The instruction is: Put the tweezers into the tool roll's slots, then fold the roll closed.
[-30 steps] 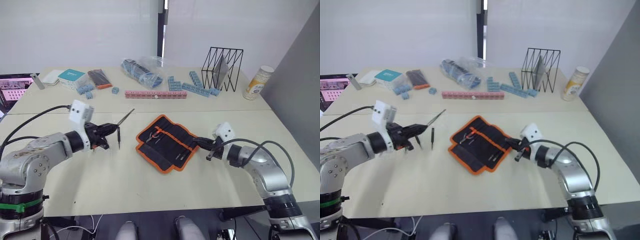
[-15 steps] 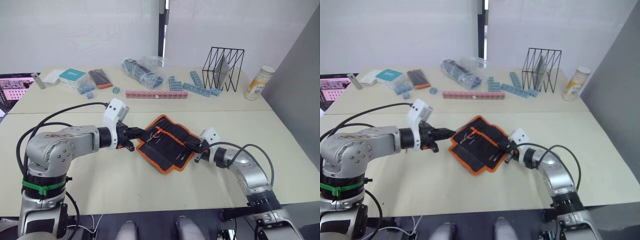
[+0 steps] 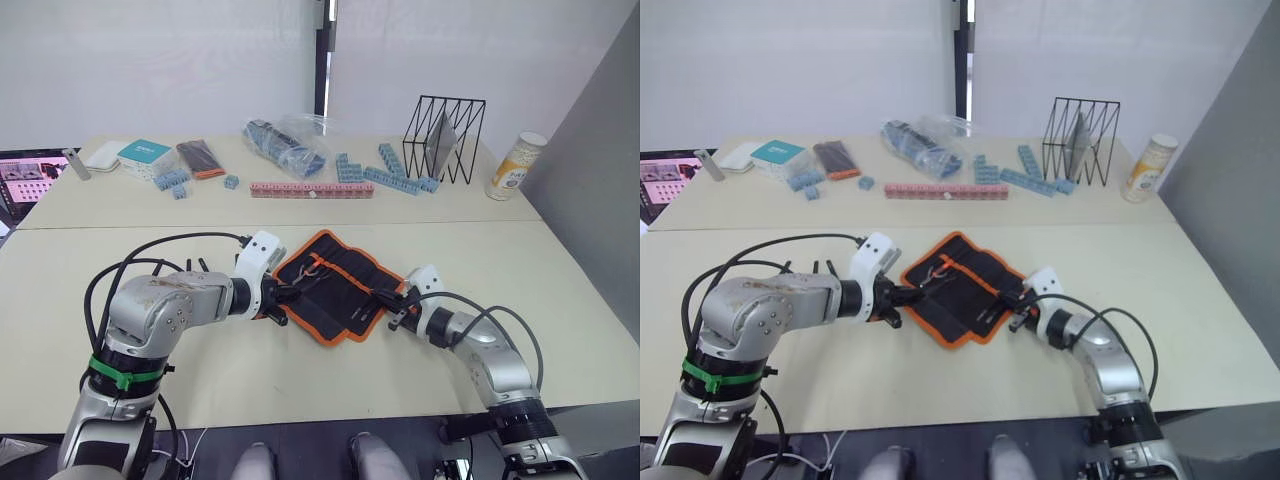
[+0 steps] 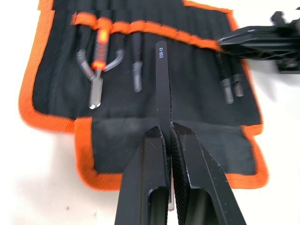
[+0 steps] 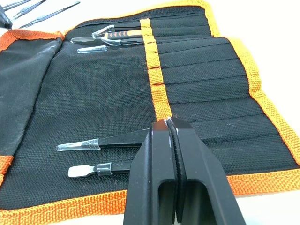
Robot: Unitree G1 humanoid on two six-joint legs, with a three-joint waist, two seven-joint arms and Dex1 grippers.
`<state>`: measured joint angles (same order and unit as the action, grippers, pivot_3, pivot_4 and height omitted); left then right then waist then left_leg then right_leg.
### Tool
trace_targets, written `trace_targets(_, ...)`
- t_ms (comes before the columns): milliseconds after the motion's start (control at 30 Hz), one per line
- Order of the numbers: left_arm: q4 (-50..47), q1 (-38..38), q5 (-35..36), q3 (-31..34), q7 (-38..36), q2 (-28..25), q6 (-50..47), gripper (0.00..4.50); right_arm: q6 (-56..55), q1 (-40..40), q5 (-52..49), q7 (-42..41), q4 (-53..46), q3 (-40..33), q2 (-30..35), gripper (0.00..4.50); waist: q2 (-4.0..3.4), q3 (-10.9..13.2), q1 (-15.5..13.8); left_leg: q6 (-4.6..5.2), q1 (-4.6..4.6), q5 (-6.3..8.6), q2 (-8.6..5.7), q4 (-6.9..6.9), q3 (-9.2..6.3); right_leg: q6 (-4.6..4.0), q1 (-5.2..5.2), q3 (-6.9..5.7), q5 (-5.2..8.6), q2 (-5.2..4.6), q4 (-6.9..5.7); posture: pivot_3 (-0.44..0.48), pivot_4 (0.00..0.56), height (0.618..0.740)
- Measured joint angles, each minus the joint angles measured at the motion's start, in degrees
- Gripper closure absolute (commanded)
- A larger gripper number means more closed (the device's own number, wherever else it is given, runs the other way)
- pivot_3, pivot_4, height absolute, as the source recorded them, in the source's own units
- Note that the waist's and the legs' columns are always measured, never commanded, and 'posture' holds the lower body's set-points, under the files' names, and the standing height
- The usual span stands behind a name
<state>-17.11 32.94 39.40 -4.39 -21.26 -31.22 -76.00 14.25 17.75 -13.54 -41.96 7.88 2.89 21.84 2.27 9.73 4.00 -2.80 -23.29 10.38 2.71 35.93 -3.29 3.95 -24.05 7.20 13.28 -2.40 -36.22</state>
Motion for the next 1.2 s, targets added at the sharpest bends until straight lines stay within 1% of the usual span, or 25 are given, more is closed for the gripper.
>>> trace_targets(300, 3.8, 0.7, -4.4, -1.6, 0.3, 4.0, 2.9, 4.50, 0.6, -0.7, 0.0, 0.5, -1.3, 0.2, 0.0, 4.48, 0.00, 0.0, 0.0, 0.00, 0.00, 0.00, 0.00, 0.03, 0.00, 0.01, 0.02, 0.00, -0.01, 0.00, 0.00, 0.000, 0.150, 0.737)
trace_targets(500, 9.4, 4.4, -9.7, -5.8, 0.4, 6.9, 6.1, 4.50, 1.2, -1.2, 0.5, 0.5, -2.6, 1.1, 0.0, 4.48, 0.00, 0.0, 0.0, 0.00, 0.01, 0.00, -0.02, 0.05, 0.00, 0.03, 0.05, 0.01, -0.02, 0.00, 0.00, 0.000, 0.150, 0.737)
trace_targets(633, 11.9, 5.9, -11.4, -6.7, 0.3, 9.7, 7.4, 4.50, 1.7, -1.9, 0.5, 0.6, -4.0, 1.6, -0.3, 4.48, 0.00, 0.0, 0.0, 0.00, 0.00, 0.00, -0.02, 0.05, 0.00, 0.04, 0.03, 0.03, -0.03, 0.00, 0.00, 0.000, 0.150, 0.737)
trace_targets(833, 14.1, 6.6, -14.6, -8.9, -1.6, 10.1, 10.8, 4.50, 1.6, -2.6, 1.0, 1.0, -4.8, 2.1, -0.3, 4.48, 0.00, 0.0, 0.0, 0.00, 0.00, 0.00, -0.03, 0.05, 0.00, 0.05, 0.06, 0.03, -0.03, 0.00, 0.01, 0.000, 0.150, 0.737)
trace_targets(967, 16.2, 6.7, -17.5, -11.4, -3.6, 10.1, 14.7, 4.50, 1.5, -1.9, 1.4, 1.5, -4.0, 2.4, -0.7, 4.48, 0.00, 0.0, -0.1, -0.01, 0.04, -0.02, -0.03, 0.08, -0.01, 0.06, 0.10, 0.04, -0.04, 0.00, 0.01, 0.000, 0.150, 0.737)
trace_targets(1100, 20.1, 7.0, -23.6, -16.0, -5.4, 10.4, 24.6, 4.50, 1.5, -1.1, 1.5, 2.6, -3.0, 2.3, -1.4, 4.48, -0.01, 0.0, -0.1, 0.00, 0.11, -0.03, -0.04, 0.14, 0.00, 0.08, 0.20, 0.05, -0.07, 0.00, 0.03, 0.000, 0.150, 0.737)
trace_targets(1200, 24.0, 7.0, -26.6, -17.0, -6.3, 12.1, 31.5, 4.50, 1.5, -1.1, 1.5, 2.8, -2.9, 2.3, -1.7, 4.48, -0.01, 0.0, -0.2, 0.00, 0.10, -0.04, -0.06, 0.18, -0.01, 0.10, 0.25, 0.07, -0.09, 0.00, 0.06, 0.000, 0.150, 0.737)
